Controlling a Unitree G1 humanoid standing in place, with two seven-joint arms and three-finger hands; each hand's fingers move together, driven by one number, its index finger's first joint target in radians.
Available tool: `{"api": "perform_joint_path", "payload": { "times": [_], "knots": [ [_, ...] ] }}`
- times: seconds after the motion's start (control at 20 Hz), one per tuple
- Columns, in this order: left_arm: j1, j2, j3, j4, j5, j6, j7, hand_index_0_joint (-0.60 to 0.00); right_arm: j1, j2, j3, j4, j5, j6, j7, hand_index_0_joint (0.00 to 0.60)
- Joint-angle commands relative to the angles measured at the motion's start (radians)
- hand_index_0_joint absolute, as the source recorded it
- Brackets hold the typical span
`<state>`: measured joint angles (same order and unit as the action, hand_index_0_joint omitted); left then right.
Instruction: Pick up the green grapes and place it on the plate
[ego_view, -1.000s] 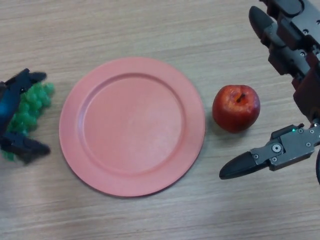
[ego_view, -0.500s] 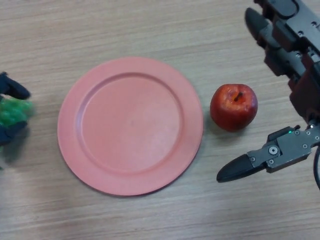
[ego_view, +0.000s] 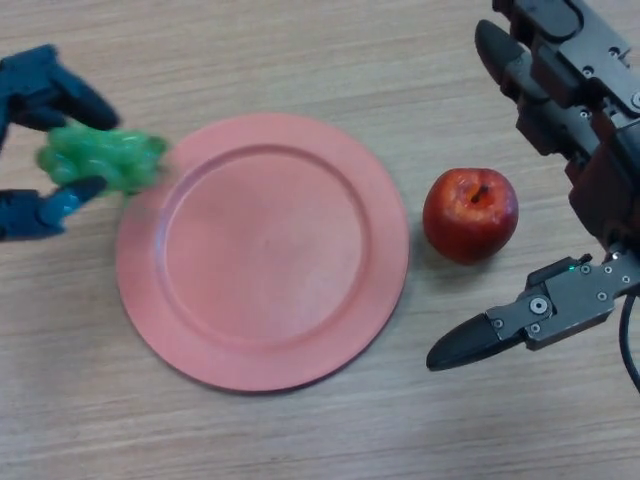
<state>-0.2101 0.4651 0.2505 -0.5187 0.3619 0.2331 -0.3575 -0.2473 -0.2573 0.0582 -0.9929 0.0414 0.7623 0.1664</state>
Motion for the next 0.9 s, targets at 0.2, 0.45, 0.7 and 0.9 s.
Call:
{"api": "perform_joint_path", "payload": {
  "times": [0.2, 0.45, 0.7, 0.9],
  "knots": [
    [-0.046, -0.035, -0.009, -0.365, -0.088, 0.44, -0.174, -0.6, 0.002, -0.044, -0.04, -0.054, 0.074, -0.134, -0.065, 0.0],
    [-0.037, -0.036, -0.009, -0.296, -0.001, 0.195, -0.14, -0.6, 0.015, -0.092, -0.043, -0.054, 0.113, -0.161, -0.115, 0.0],
    [-0.037, -0.06, 0.002, -0.286, -0.065, 0.19, -0.054, -0.4, 0.012, -0.095, -0.026, -0.054, 0.106, -0.163, -0.124, 0.0],
    [0.006, -0.051, 0.033, -0.285, -0.074, 0.177, -0.024, 0.0, 0.006, -0.09, -0.017, -0.054, 0.095, -0.153, -0.122, 0.0]
  ]
}}
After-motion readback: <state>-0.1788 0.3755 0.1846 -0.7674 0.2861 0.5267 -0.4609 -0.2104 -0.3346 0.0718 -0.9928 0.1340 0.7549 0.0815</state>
